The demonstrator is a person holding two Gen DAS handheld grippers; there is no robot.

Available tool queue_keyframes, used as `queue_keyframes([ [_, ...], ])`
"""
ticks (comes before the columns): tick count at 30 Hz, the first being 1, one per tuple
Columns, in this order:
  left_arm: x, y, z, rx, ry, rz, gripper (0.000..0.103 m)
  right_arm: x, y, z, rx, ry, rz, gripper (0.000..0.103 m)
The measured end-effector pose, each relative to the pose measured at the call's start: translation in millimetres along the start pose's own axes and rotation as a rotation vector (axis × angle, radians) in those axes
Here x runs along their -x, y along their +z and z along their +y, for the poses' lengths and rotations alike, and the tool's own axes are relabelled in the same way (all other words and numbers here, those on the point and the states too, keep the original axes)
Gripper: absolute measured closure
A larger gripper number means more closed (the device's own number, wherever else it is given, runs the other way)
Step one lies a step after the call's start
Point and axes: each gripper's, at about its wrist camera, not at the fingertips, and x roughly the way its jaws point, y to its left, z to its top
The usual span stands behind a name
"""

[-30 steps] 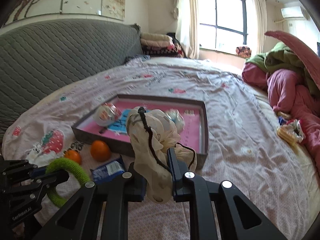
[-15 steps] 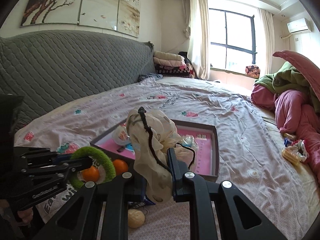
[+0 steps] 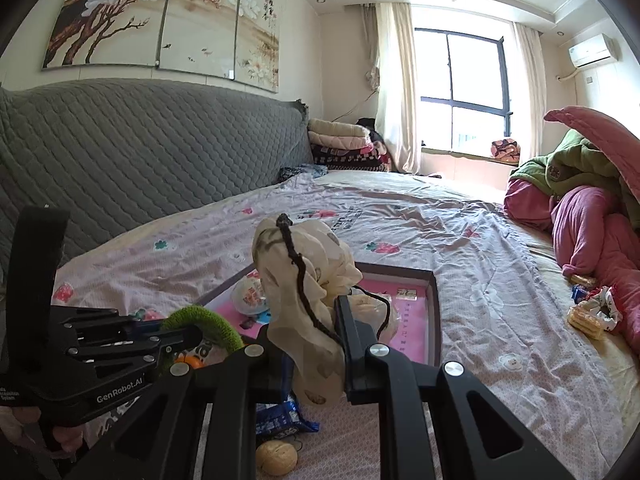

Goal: Organize objects
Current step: 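Lift the ring and the bag and carry both over the pink tray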

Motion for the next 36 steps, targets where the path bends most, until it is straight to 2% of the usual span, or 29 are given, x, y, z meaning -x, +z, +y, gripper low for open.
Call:
queue_keyframes([
  [17,-10.3,19.3,1.1,-0.016,0.008,-0.021,0.092,-8.8,18.6,-1.1,0.014,0.002,-0.024,0.084],
  [36,-46.1,53.5,8.3,-0.012,0.019,-0.015,0.091,-40.3,40.1,-14.7,-0.003,-0.009,-0.029,0.084],
])
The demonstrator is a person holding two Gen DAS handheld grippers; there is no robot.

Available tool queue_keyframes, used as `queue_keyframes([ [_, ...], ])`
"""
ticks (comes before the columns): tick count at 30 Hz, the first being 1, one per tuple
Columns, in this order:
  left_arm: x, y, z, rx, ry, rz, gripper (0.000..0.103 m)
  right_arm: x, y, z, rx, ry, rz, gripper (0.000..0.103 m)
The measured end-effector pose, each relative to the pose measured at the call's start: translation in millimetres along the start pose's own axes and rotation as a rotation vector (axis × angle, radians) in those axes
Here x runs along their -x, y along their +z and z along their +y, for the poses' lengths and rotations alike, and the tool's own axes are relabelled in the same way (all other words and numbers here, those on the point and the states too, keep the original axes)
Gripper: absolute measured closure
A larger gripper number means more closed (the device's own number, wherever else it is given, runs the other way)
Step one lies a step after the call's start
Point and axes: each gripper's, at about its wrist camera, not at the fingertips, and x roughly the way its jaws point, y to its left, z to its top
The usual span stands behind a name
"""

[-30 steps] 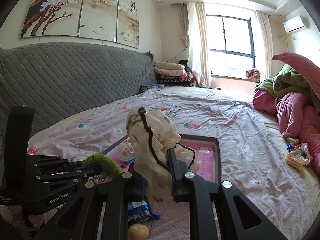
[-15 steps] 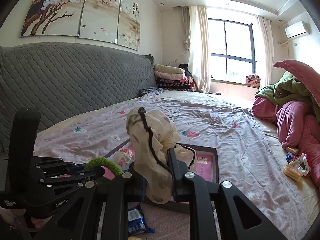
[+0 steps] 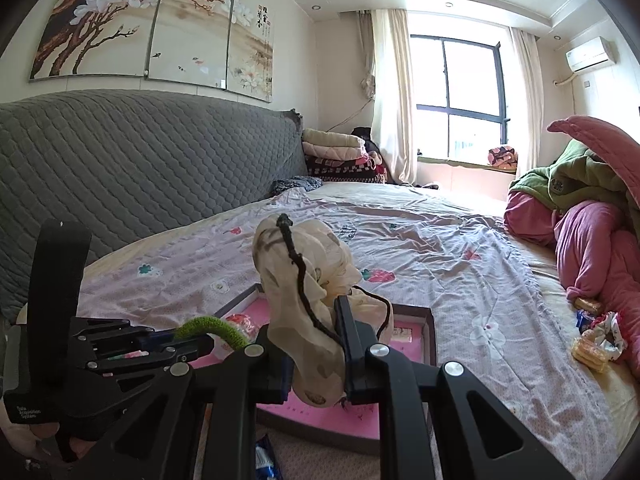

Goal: Organize objects
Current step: 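Lift the ring and the bag and carry both over the pink tray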

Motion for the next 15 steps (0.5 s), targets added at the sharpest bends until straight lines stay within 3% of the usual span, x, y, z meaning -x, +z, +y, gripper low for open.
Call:
queue_keyframes([
  [15,-34.0,24.2,14.5,0.002,0.001,0.001,0.091,-34.8,13.4,-7.2,-0.011,-0.003,0.006,0.084],
])
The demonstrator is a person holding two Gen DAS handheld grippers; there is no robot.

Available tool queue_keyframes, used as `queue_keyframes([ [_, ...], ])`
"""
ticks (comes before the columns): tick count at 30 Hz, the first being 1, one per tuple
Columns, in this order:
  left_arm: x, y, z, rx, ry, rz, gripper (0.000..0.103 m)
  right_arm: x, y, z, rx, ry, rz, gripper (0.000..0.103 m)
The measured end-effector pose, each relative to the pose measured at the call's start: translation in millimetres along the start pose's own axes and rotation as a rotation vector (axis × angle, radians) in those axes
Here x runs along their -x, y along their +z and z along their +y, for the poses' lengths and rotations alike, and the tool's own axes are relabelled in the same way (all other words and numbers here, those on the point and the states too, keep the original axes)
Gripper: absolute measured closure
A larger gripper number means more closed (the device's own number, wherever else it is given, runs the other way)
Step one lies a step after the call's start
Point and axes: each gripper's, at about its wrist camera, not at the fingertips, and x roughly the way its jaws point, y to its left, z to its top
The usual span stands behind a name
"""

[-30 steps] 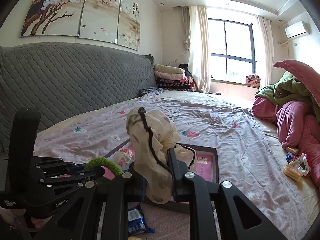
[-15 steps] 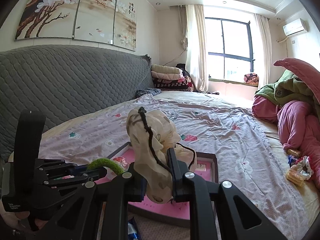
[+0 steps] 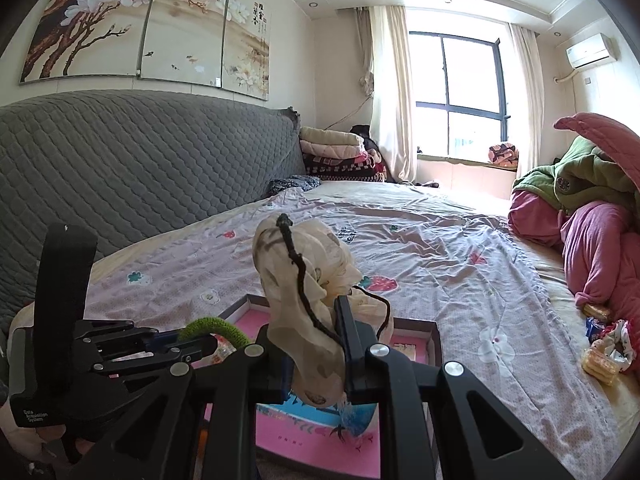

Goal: Organize objects
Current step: 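Lift the ring and the bag and carry both over the pink tray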

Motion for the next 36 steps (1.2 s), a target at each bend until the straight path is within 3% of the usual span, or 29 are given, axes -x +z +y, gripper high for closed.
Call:
queue_keyframes([
  [18,-18.6,19.9,55.5,0.094,0.059,0.006,0.091,-42.9,-0.1,-1.8,-0.006,0.024,0.062,0.084],
  [36,-28.5,-1.3,18.6,-0.002,0.004,0.04,0.091,-74.0,-37.2,-1.0,-0.059,0.058,0.249,0.083],
])
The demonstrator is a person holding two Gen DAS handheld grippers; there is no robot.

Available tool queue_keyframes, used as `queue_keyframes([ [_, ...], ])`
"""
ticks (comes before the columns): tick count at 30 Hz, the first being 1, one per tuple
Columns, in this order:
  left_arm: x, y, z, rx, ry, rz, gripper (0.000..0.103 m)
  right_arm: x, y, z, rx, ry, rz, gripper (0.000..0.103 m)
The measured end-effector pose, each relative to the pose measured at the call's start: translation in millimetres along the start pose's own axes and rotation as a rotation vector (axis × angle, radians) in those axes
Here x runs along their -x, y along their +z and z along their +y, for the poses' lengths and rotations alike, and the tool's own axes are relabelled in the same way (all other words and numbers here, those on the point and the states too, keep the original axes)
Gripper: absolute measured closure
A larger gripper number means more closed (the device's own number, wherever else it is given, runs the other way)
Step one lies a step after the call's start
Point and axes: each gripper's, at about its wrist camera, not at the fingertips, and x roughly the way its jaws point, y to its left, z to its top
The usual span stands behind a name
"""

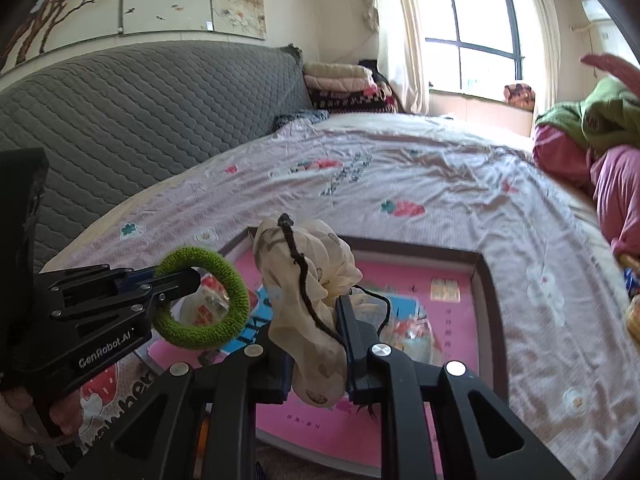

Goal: Organize objects
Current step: 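Lift the ring and the bag and carry both over the pink tray, then lower the ring into the tray and open left gripper while right gripper lowers the bag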

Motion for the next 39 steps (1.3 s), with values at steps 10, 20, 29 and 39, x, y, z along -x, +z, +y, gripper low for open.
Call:
queue_keyframes([
  [10,-9.9,-15.0,-26.8,-0.07,-0.035,0.035,0.091,-11.0,-15.3,0.6,0.016,-0.044,0.072,0.083],
  [20,-25.0,-28.6,-43.2,-0.101,-0.018,0.108,0.089,-16.1,-21.7,-8.3,-0.028,-0.062,0.118,0.083],
  [29,-29.9,-29.6,-37.6,-0.08,-0.024,0.138,0.089,-16.4,-24.6,-5.9,-0.026,-0.058,0.136,0.082],
  [39,-31.5,-30.3,-36.9,-0.083,-0.02,0.146,0.089,-18.2,-28.4,-3.3,-0.018,-0.063,0.157,0.08],
])
